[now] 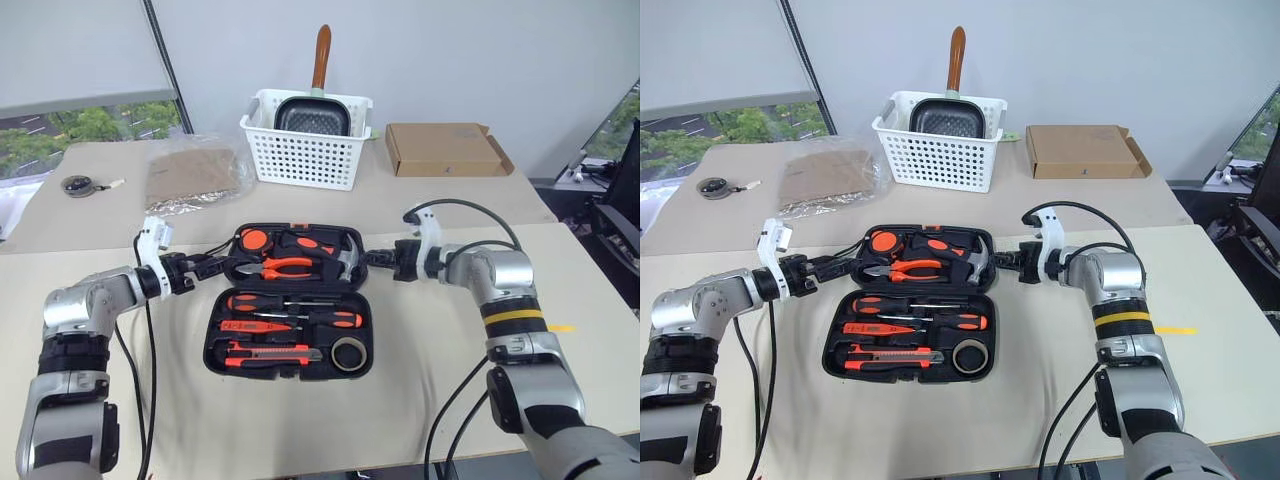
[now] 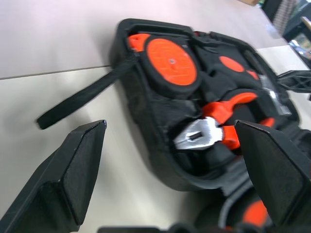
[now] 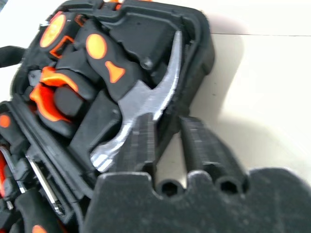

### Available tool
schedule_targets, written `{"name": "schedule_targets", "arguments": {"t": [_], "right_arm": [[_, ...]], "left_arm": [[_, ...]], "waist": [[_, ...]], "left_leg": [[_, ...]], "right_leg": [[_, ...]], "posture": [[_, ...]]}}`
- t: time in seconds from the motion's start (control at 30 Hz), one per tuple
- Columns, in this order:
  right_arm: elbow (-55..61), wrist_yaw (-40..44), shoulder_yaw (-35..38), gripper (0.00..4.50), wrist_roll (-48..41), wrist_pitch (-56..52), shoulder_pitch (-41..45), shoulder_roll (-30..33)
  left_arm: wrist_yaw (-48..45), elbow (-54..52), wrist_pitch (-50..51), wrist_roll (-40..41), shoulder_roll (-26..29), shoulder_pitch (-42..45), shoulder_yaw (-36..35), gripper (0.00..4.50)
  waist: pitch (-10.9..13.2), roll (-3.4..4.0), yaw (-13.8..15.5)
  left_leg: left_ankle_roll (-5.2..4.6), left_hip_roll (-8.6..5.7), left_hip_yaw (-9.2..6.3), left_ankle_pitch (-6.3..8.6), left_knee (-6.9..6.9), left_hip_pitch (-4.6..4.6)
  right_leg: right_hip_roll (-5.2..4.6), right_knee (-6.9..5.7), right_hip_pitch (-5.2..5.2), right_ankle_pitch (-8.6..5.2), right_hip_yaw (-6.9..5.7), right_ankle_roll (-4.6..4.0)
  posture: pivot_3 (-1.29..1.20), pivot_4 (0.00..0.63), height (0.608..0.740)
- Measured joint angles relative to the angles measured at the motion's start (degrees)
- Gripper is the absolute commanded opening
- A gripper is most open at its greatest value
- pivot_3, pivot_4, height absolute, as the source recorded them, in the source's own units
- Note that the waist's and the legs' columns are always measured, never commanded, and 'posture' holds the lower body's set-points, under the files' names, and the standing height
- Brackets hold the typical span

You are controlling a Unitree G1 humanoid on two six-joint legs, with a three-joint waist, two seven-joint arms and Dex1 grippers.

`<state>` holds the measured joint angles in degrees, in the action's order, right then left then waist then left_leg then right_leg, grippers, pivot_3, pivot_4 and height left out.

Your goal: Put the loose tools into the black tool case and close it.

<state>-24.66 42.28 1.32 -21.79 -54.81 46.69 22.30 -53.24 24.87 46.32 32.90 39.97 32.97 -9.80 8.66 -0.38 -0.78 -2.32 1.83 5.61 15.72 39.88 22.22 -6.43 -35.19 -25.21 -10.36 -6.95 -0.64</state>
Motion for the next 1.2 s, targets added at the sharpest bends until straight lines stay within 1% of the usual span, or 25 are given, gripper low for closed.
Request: {"name": "schedule_targets", "arguments": {"t": [0.2,0.3,0.4,0.47,0.5,0.53,0.57,0.6,0.63,0.67,0.77,0.93,1.03,1.2], "right_arm": [[0.0,-0.17,-0.01,0.08,0.16,0.05,0.0,0.0],[-0.01,-0.18,-0.03,0.0,0.23,0.15,0.0,-0.08],[-0.12,-0.09,-0.28,0.0,0.29,0.68,0.0,-0.21],[-0.26,-0.04,-0.36,0.0,0.38,1.05,0.0,-0.21],[-0.35,-0.02,-0.47,0.0,0.45,1.38,0.0,-0.2],[-0.48,0.05,-0.57,0.0,0.51,1.75,0.0,-0.21],[-0.62,0.09,-0.58,0.0,0.55,1.89,0.0,-0.21],[-0.7,0.09,-0.58,0.0,0.62,1.98,0.0,-0.19],[-0.73,0.07,-0.58,0.0,0.77,2.1,0.0,-0.19],[-0.75,0.07,-0.58,0.0,0.81,2.19,0.0,-0.19],[-0.77,-0.03,-0.6,0.0,0.87,2.46,0.0,-0.19],[-0.79,-0.3,-0.51,0.0,0.88,3.14,-0.15,-0.22],[-1.44,-0.99,-0.03,0.0,0.88,5.43,-0.22,-0.67],[-5.25,-1.16,1.35,0.0,0.94,12.36,0.51,-1.79]], "left_arm": [[-0.74,3.18,0.9,-1.03,-0.51,0.98,0.0,4.5],[0.04,6.2,1.59,-1.28,-1.64,2.91,-0.22,3.75],[0.57,8.66,1.63,-1.82,-2.09,4.53,-0.22,2.56],[1.58,10.89,1.64,-2.87,-2.42,6.12,-0.21,1.91],[1.83,11.73,1.63,-3.52,-2.6,6.83,-0.11,1.69],[1.86,12.21,1.5,-3.89,-2.74,7.31,0.17,1.19],[1.82,12.4,1.37,-4.35,-2.89,7.61,0.55,0.99],[1.44,12.87,0.99,-4.77,-3.21,8.16,0.87,0.49],[1.14,13.64,0.71,-5.21,-3.52,8.89,1.16,0.16],[1.13,14.41,0.54,-5.61,-3.64,9.42,1.17,0.07],[0.82,16.27,-0.29,-6.6,-4.04,10.76,1.44,0.07],[-1.1,17.57,-1.46,-8.22,-4.0,11.56,2.02,0.07],[-2.6,17.67,-1.19,-8.23,-3.6,11.56,1.98,0.07],[-4.19,17.19,-1.15,-8.2,-3.41,11.6,1.54,0.07]], "waist": [[0.0,0.0,0.08],[0.0,-0.01,0.04],[-0.01,-0.01,-0.07],[-0.01,-0.01,-0.07],[-0.01,-0.01,-0.08],[-0.01,-0.01,-0.09],[-0.01,-0.01,-0.1],[-0.01,-0.01,-0.07],[-0.01,-0.02,-0.01],[-0.01,-0.02,0.01],[-0.01,-0.02,0.06],[-0.01,-0.02,0.13],[-0.01,-0.02,0.09],[-0.01,-0.02,0.1]], "left_leg": [[0.02,0.0,-0.03,-0.02,0.0,-0.01],[0.02,-0.01,-0.02,-0.02,0.0,0.01],[0.01,-0.01,0.0,-0.01,0.0,0.0],[0.01,-0.01,-0.01,-0.02,0.0,0.0],[0.02,-0.02,-0.01,-0.02,0.01,0.0],[0.02,-0.02,0.0,-0.02,0.01,0.0],[0.02,-0.01,0.0,-0.02,0.01,-0.01],[0.02,-0.01,0.0,-0.02,0.02,-0.02],[0.04,-0.01,-0.01,-0.03,0.03,-0.03],[0.05,-0.02,-0.01,-0.04,0.04,-0.04],[0.11,-0.01,-0.03,-0.1,0.04,-0.13],[0.13,-0.01,-0.06,-0.14,0.03,-0.12],[0.1,-0.02,-0.03,-0.13,0.04,-0.06],[0.04,-0.05,-0.04,-0.1,0.04,0.07]], "right_leg": [[-0.01,-0.03,0.0,0.01,-0.01,-0.01],[-0.01,-0.11,0.0,0.1,-0.01,-0.11],[0.0,-0.09,0.0,0.13,0.01,-0.15],[0.01,-0.1,0.0,0.13,0.0,-0.14],[0.0,-0.11,0.0,0.13,0.0,-0.14],[0.0,-0.12,0.0,0.13,0.01,-0.12],[0.0,-0.13,0.0,0.13,0.01,-0.12],[0.0,-0.14,0.01,0.13,0.01,-0.12],[-0.01,-0.15,0.02,0.13,0.01,-0.11],[-0.01,-0.14,0.02,0.1,0.01,-0.05],[-0.03,-0.09,0.02,-0.01,0.03,0.13],[-0.03,-0.13,0.01,0.01,0.01,0.09],[-0.04,-0.31,0.0,0.07,0.03,0.01],[-0.04,-0.2,-0.05,0.16,0.01,-0.13]], "posture": [[0.0,0.15,0.7],[0.0,0.15,0.7],[0.0,0.15,0.7],[0.0,0.15,0.7],[0.0,0.15,0.7],[0.0,0.15,0.7],[0.0,0.15,0.7],[0.0,0.15,0.7],[0.0,0.15,0.7],[0.0,0.15,0.7],[0.0,0.15,0.7],[0.0,0.15,0.7],[0.0,0.15,0.7],[0.0,0.15,0.7]]}}
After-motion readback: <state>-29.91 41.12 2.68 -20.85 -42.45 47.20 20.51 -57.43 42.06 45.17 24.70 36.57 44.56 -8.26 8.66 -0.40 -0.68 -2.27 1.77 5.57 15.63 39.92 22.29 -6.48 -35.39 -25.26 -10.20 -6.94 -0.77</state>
